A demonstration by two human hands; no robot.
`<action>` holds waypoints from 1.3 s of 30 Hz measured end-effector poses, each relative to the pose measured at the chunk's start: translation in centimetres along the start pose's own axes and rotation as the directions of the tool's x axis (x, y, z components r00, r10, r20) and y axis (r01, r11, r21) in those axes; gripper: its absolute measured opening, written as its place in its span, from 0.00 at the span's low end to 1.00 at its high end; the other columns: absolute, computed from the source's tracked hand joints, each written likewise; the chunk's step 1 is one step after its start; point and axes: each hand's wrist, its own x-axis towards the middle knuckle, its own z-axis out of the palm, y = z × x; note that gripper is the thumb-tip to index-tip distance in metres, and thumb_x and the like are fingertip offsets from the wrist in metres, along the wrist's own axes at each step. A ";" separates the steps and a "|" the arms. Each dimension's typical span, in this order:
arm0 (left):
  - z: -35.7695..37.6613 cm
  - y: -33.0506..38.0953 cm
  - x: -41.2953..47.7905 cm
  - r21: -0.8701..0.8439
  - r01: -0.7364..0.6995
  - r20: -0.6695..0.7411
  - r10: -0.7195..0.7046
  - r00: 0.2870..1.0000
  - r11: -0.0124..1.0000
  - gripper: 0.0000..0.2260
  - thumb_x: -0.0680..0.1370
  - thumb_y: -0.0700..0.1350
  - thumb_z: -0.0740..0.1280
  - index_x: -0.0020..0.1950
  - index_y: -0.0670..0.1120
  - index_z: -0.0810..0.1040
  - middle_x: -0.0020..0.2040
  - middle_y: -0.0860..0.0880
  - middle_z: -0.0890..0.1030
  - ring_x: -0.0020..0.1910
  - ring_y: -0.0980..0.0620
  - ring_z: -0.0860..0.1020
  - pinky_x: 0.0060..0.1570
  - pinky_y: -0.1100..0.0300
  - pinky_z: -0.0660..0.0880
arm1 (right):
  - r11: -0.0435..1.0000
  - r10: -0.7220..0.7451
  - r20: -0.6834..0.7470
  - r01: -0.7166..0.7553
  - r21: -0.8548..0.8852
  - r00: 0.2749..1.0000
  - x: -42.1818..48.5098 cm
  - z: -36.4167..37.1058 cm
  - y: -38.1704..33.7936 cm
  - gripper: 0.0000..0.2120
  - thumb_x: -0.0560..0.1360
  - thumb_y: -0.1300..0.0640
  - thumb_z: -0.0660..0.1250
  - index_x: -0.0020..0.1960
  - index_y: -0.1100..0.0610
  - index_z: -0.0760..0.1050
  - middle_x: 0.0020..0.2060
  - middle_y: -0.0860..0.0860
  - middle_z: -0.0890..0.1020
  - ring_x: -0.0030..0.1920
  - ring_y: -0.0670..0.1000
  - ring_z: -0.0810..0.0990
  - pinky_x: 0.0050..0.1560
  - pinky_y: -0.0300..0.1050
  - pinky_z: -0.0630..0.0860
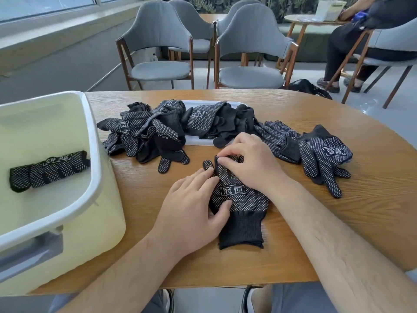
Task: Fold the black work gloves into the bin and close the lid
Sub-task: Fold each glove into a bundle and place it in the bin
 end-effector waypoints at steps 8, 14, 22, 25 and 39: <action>-0.2 -0.1 0.0 0.007 -0.001 -0.001 0.001 1.000 1.000 0.24 0.81 0.60 0.57 0.71 0.50 0.74 0.76 0.54 0.71 0.77 0.55 0.64 0.73 0.57 0.60 | 0.999 0.035 -0.032 -0.034 0.005 0.999 0.1 -0.5 0.5 0.08 0.78 0.46 0.69 0.54 0.45 0.85 0.44 0.43 0.77 0.54 0.48 0.75 0.60 0.53 0.74; -0.6 1.7 2.5 0.041 -0.020 0.044 0.018 0.999 0.999 0.28 0.83 0.60 0.47 0.78 0.48 0.66 0.80 0.50 0.63 0.81 0.53 0.58 0.77 0.57 0.55 | 0.992 0.127 0.013 -0.127 -0.001 0.992 -0.5 -1.5 1.8 0.08 0.75 0.43 0.72 0.51 0.44 0.85 0.45 0.43 0.75 0.55 0.48 0.74 0.62 0.54 0.74; 1.2 0.7 3.4 0.018 -0.014 0.108 0.012 0.994 1.000 0.35 0.80 0.66 0.49 0.81 0.46 0.60 0.82 0.49 0.58 0.82 0.53 0.52 0.78 0.59 0.48 | 0.997 0.070 -0.071 -0.067 0.042 0.995 -0.3 -1.2 1.5 0.06 0.76 0.44 0.73 0.49 0.44 0.86 0.42 0.43 0.75 0.51 0.48 0.75 0.56 0.52 0.76; 1.4 0.7 3.4 -0.027 -0.014 0.093 0.017 0.995 1.000 0.32 0.82 0.63 0.56 0.82 0.48 0.57 0.82 0.51 0.57 0.82 0.54 0.51 0.78 0.61 0.46 | 0.996 0.091 -0.017 -0.091 0.009 0.996 -0.2 -0.8 1.4 0.08 0.76 0.43 0.72 0.51 0.44 0.85 0.44 0.43 0.75 0.53 0.47 0.75 0.57 0.50 0.76; 1.2 -0.2 3.9 -0.048 -0.086 0.191 0.093 0.977 0.995 0.35 0.78 0.68 0.46 0.83 0.55 0.54 0.83 0.59 0.50 0.81 0.58 0.42 0.78 0.62 0.38 | 0.983 0.182 0.070 -0.181 -0.016 0.981 -0.9 -2.4 2.9 0.04 0.77 0.49 0.70 0.46 0.48 0.81 0.43 0.42 0.76 0.44 0.42 0.73 0.53 0.44 0.74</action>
